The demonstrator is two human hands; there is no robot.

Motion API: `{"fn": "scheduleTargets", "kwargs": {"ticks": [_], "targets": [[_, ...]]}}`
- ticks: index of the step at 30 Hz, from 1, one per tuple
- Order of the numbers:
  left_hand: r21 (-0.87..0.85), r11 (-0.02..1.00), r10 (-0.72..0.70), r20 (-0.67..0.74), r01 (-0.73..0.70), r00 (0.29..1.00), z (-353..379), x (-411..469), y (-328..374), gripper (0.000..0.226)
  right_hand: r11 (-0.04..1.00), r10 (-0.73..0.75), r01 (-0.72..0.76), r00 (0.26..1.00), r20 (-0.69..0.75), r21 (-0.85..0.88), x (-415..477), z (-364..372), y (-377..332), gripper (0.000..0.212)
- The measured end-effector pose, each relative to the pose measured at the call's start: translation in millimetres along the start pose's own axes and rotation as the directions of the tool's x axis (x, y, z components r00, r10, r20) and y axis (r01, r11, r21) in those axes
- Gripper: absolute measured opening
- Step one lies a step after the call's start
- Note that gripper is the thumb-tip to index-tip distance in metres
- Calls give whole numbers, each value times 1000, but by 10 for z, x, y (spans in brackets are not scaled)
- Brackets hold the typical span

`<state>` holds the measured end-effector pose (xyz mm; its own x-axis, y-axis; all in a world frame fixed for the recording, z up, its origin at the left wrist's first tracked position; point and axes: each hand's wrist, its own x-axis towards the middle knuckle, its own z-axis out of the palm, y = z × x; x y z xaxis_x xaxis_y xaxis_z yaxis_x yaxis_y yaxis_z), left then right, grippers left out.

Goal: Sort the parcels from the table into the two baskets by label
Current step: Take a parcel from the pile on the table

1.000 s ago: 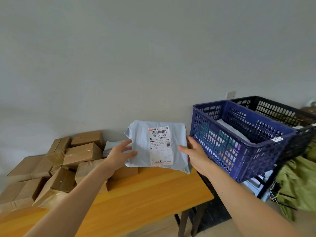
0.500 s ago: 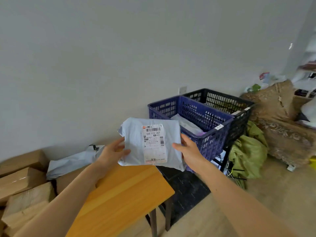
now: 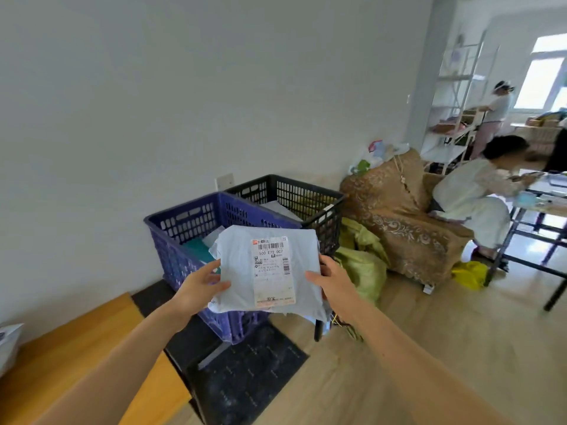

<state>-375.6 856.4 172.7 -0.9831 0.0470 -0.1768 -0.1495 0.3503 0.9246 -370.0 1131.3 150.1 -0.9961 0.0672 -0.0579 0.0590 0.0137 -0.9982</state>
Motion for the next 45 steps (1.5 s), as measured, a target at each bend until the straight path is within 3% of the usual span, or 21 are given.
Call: {"fn": "scheduleTargets", "kwargs": {"ticks": [4,9,18,25,35,45], "targets": [[-39,999,14,35,-13,999,671,257,245,43,996,-19,13,998,-58,-90,176,-684,-6,49],[-38,999,17,66,-14,998,1307,553,464,46,998,-10,2,994,-107,-70,366,-1342,30,40],[39,996,74,96,-78,993,1888,1365,831,49,997,2,-14,989,-145,-80,1138,-1987,116,43],[21,984,177,78,-179,981,2072,2331,1138,47,996,6,-21,987,-163,-88,2168,-2209,-68,49],[-123,985,119,-36,-122,992,2037,3436,1382,33,991,-28,15,995,-94,-132,3504,-2165,-357,38],[-123,990,34,-234,-64,972,1917,4226,1506,52,990,-36,39,999,28,-136,4597,-2048,-427,39]]}}
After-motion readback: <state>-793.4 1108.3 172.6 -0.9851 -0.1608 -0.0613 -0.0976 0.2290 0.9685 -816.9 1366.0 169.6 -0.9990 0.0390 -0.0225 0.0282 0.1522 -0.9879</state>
